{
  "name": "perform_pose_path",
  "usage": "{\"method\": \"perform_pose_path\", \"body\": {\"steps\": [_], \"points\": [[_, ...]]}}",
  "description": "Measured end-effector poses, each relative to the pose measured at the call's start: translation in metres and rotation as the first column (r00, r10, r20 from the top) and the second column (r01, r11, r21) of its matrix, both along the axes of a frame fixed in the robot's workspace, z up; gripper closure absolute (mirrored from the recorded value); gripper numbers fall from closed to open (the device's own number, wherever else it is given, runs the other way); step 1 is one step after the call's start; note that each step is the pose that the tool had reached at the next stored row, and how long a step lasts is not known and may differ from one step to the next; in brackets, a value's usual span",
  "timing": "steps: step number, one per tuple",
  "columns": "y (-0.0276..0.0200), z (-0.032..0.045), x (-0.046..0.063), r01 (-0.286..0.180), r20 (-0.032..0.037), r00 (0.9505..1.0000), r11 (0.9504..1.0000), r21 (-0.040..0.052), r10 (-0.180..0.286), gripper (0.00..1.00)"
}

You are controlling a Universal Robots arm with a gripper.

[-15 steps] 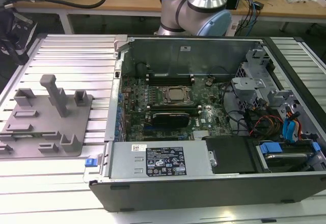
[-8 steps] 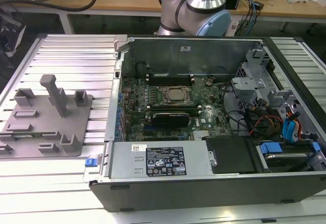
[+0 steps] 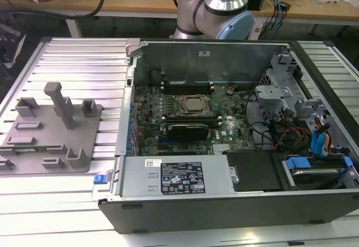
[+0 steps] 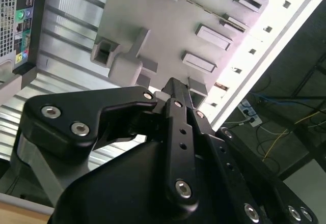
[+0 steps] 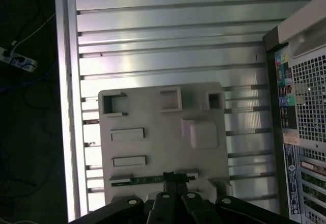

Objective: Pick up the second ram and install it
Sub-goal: 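Reach for the second ram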

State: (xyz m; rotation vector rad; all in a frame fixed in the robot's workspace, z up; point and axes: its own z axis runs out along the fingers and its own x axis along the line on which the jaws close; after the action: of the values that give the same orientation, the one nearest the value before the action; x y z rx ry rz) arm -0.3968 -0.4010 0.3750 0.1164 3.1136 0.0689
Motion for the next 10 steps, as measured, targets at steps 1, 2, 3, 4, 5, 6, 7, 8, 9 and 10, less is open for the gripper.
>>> {"method": "perform_pose_path", "body": {"steps": [1, 2, 3, 4, 5, 6, 7, 8, 9, 10], "points": [[-0.0001, -0.001, -0.0006, 0.0, 0.0, 1.0, 1.0, 0.0, 0.0, 0.92], [-0.0002, -0.0016, -0.0011, 0.0, 0.0, 1.0, 1.0, 0.0, 0.0, 0.92], [-0.0005, -0.0027, -0.0019, 0.0, 0.0001, 1.0, 1.0, 0.0001, 0.0, 0.92], [-0.0005, -0.0032, -0.0023, 0.0, 0.0001, 1.0, 1.0, 0.0001, 0.0, 0.92], [-0.0006, -0.0036, -0.0027, 0.0, 0.0001, 1.0, 1.0, 0.0, 0.0, 0.92], [-0.0007, -0.0043, -0.0031, 0.0, 0.0, 1.0, 1.0, 0.0, 0.0, 0.92], [-0.0011, -0.0055, -0.0039, 0.0, 0.0, 1.0, 1.0, 0.0, 0.0, 0.92], [-0.0013, -0.0064, -0.0046, 0.0, 0.0002, 1.0, 1.0, 0.0001, 0.0, 0.92], [-0.0018, -0.0073, -0.0056, 0.0, 0.0001, 1.0, 1.0, 0.0001, 0.0, 0.92], [-0.0022, -0.0082, -0.0065, 0.0, 0.0001, 1.0, 1.0, 0.0, 0.0, 0.92]]}}
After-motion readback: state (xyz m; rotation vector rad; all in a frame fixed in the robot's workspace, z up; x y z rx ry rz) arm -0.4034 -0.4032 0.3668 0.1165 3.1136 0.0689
